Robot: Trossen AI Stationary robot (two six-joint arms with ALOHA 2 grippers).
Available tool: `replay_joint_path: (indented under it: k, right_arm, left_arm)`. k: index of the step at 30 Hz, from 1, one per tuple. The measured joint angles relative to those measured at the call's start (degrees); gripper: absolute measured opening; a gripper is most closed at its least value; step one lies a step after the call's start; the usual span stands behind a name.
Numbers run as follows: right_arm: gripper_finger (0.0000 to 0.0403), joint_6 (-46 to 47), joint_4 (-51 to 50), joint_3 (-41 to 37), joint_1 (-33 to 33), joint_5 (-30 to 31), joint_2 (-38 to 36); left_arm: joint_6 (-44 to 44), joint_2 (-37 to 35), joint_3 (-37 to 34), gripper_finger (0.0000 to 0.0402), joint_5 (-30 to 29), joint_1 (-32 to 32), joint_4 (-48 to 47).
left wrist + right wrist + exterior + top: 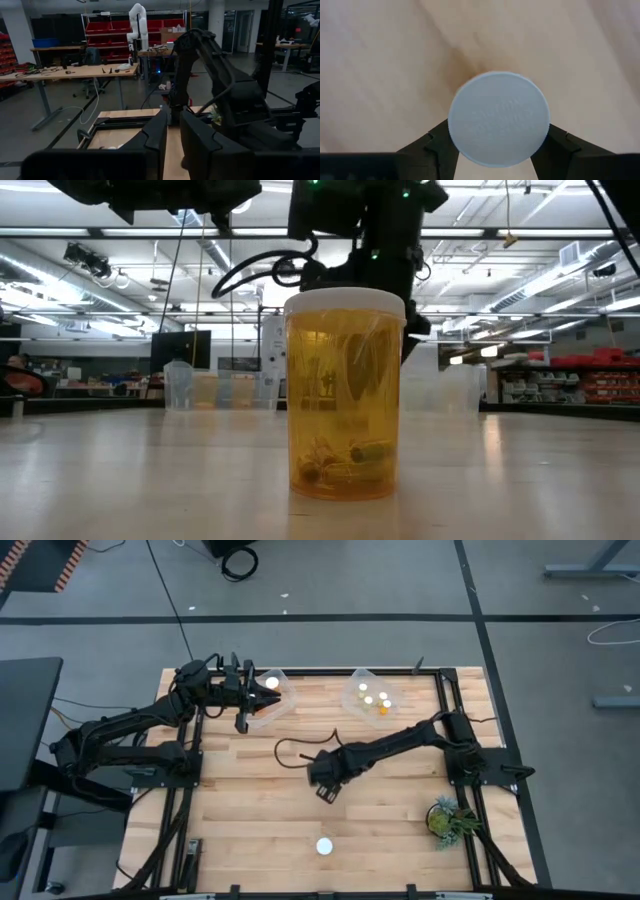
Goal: Pick and place medicine bottles into bin by pill shape (circle, oval)
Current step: Move the large orange medicine bottle to the center of the table
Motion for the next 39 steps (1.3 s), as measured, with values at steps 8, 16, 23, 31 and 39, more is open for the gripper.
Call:
replay_joint_path:
  k: [8, 16, 23, 31, 39]
  right_arm:
    - [0.0211, -5.9, 2.3, 0.0, -4.6, -0.2, 0.0]
    - [0.0211, -11.5, 3.9, 0.0, -9.3, -0.2, 0.0]
    - [0.0211, -15.6, 4.5, 0.0, -13.7, -0.2, 0.0]
    - [0.0211, -19.4, 9.2, 0.0, -17.0, -1.3, 0.0]
    - [0.0211, -20.3, 9.7, 0.0, -17.6, -1.3, 0.0]
  left_arm:
    - [0.0, 0.0, 0.0, 0.006, 0.0, 0.0, 0.0]
    - [0.0, 0.0, 0.0, 0.0068, 0.0, 0.0, 0.0]
    - [0.0, 0.0, 0.0, 0.0061, 0.0, 0.0, 0.0]
    - [0.0, 0.0, 0.0, 0.0066, 0.0, 0.0, 0.0]
    - [0.0, 0.0, 0.0, 0.0063, 0.0, 0.0, 0.0]
